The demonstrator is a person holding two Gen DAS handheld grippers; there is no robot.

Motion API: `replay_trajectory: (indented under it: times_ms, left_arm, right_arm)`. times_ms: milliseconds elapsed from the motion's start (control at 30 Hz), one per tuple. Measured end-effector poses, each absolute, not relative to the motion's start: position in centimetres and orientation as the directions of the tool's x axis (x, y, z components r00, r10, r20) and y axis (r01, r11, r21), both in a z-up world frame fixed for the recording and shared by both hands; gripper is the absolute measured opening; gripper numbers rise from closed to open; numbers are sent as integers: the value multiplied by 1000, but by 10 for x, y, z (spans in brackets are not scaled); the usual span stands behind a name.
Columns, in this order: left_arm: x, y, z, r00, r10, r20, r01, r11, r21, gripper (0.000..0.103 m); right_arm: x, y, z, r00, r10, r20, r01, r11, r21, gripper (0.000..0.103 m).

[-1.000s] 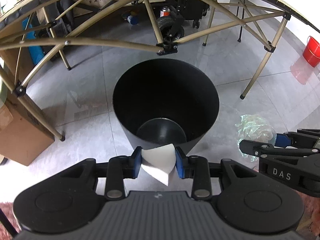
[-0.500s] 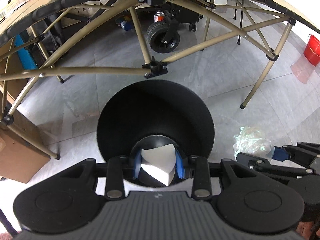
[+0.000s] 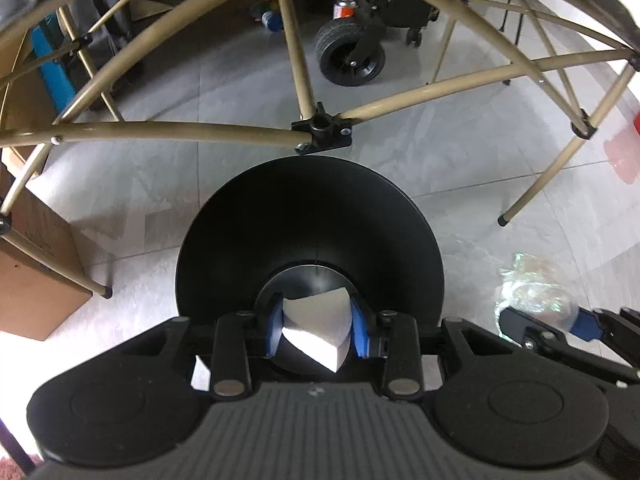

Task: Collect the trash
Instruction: 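Open the left gripper over the bin to drop the white sponge, then move the right gripper over the bin and open it to drop the plastic bag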

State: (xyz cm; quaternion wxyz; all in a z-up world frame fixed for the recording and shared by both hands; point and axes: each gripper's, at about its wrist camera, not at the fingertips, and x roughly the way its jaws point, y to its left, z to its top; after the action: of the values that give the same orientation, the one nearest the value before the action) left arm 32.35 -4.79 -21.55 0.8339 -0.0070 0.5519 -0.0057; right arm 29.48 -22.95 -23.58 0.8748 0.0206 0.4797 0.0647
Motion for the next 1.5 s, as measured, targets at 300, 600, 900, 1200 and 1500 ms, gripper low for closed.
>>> replay_trajectory:
  times_ms: [300,600,900,1200,1500]
  left_arm:
    - [342,-48,-233,299,-9,-954,-62,998,-29,35]
    - [347,-52,-235,261,-13,-965,-72,997,-33,48]
    - [348,-56,-230,247,0,-969,-59,998,-15,101]
    - [347,-53,-230,224,1,-975,-67,998,-14,101]
    - [341,-50,-226,217,-6,-976,-69,997,-21,101]
  right_arm:
    - [303,-236,-240,534,123,-836,-65,992,104,35]
    - [307,-241,-240,540,125,-832,-48,992,117,35]
    - [306,-242,-238,550,127,-825,-48,992,121,35]
    - [305,-241,-235,559,129,-819,-52,991,121,35]
    - [302,-240,-230,571,132,-811,-57,991,121,35]
